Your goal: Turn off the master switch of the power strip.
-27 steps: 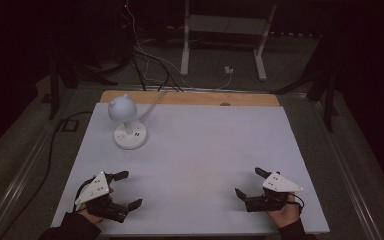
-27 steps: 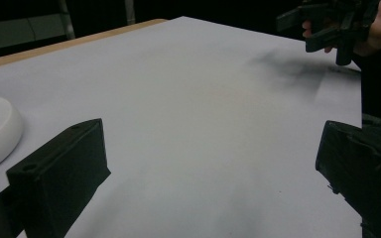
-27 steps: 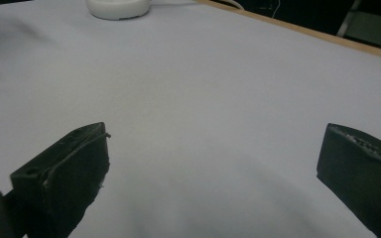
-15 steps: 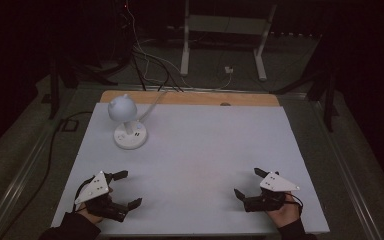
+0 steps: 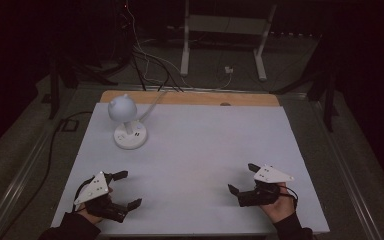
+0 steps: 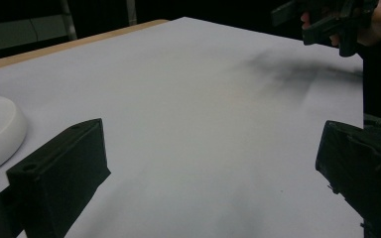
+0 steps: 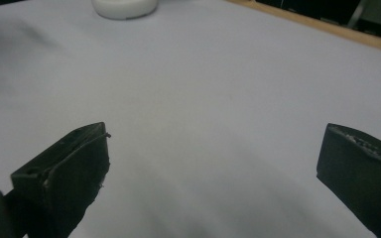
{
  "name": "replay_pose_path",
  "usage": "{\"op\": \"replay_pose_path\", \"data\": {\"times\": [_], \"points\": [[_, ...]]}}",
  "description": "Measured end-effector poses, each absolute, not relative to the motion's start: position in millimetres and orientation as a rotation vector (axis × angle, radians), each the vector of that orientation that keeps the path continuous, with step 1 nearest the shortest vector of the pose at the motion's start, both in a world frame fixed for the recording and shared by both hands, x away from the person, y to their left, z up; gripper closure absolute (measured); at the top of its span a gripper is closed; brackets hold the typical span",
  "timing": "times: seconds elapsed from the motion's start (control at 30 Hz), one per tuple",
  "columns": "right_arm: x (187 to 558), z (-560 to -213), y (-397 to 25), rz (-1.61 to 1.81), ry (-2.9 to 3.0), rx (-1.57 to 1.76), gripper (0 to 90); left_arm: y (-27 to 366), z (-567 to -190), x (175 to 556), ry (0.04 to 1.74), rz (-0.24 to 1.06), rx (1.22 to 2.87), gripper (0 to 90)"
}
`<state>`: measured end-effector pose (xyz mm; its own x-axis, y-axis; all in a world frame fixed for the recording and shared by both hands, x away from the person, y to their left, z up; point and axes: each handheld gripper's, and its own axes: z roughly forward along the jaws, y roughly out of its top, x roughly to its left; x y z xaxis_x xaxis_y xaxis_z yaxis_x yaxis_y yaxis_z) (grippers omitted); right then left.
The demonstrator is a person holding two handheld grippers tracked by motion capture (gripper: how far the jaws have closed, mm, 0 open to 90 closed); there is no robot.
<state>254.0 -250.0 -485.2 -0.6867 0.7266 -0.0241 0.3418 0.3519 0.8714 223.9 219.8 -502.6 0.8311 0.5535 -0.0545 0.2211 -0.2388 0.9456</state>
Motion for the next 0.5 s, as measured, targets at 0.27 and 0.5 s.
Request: {"op": "replay_pose_path", "data": {"times": [0.27, 0.5], "points": [[266, -471, -236, 1.320, 2.215, 0.899, 0.0, 220, -502, 224, 0.586, 0.348, 1.820, 0.3], [279, -461, -217, 1.365, 2.234, 0.853, 0.0, 220, -502, 223, 0.584, 0.344, 1.820, 0.4]]}}
